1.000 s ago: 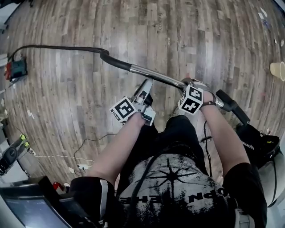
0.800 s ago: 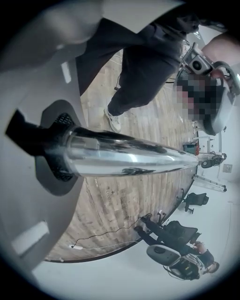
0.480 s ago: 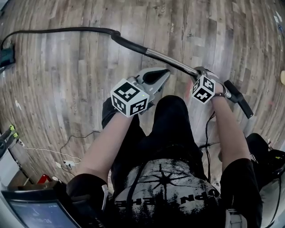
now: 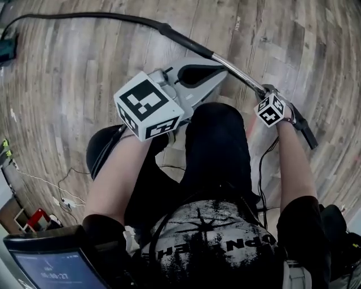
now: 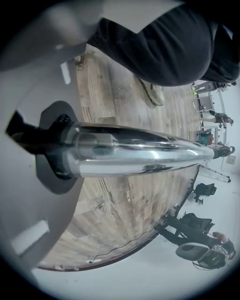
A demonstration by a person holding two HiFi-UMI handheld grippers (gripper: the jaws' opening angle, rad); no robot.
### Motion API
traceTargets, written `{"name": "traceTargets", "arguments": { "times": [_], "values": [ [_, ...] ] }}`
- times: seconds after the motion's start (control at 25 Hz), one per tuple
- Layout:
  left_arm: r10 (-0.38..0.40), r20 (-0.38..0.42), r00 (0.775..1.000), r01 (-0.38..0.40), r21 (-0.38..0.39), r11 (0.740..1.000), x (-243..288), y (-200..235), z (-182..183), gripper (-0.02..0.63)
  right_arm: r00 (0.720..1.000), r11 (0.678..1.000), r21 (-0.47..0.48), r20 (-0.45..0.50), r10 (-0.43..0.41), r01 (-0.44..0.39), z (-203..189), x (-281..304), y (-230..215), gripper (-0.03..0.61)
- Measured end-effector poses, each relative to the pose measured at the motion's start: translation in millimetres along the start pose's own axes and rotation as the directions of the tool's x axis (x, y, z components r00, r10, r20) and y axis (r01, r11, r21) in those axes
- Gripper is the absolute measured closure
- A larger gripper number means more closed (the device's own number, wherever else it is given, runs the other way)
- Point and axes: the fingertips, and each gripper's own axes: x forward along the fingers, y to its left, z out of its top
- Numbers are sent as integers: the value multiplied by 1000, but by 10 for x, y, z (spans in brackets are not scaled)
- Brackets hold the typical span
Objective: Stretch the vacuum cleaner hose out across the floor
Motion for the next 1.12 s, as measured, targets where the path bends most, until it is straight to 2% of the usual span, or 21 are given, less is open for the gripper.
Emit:
{"name": "traceTargets", "arguments": {
  "times": [0.2, 0.4, 0.6, 0.84, 0.92, 1.04, 1.12],
  "values": [
    [91, -38, 995, -92, -11, 996, 48, -13, -398, 614, 999, 1000, -6, -26, 30, -30, -378, 559, 37, 514],
    [114, -93, 989, -117, -33, 993, 118, -133, -713, 614, 996, 996, 1, -36, 85, -85, -525, 933, 156, 515],
    [128, -140, 982, -129, 1, 992, 95, -225, -731, 614, 994, 998, 6, -93, 66, -66, -560, 1017, 67, 512],
    [122, -139, 983, -127, -31, 991, 50, -309, -721, 614, 992, 995, 15, -80, 96, -95, -486, 1019, 61, 511],
    [122, -149, 981, -129, -36, 991, 44, -308, -760, 614, 986, 990, 24, -81, 143, -142, -469, 1021, 143, 490],
    [109, -160, 981, -117, -42, 992, 60, -322, -806, 614, 971, 972, 91, -78, 226, -219, -477, 1056, 297, 393],
    [104, -162, 981, -113, -48, 992, 73, -317, -810, 614, 958, 956, 145, -92, 271, -257, -547, 1090, 400, 355]
  ]
}}
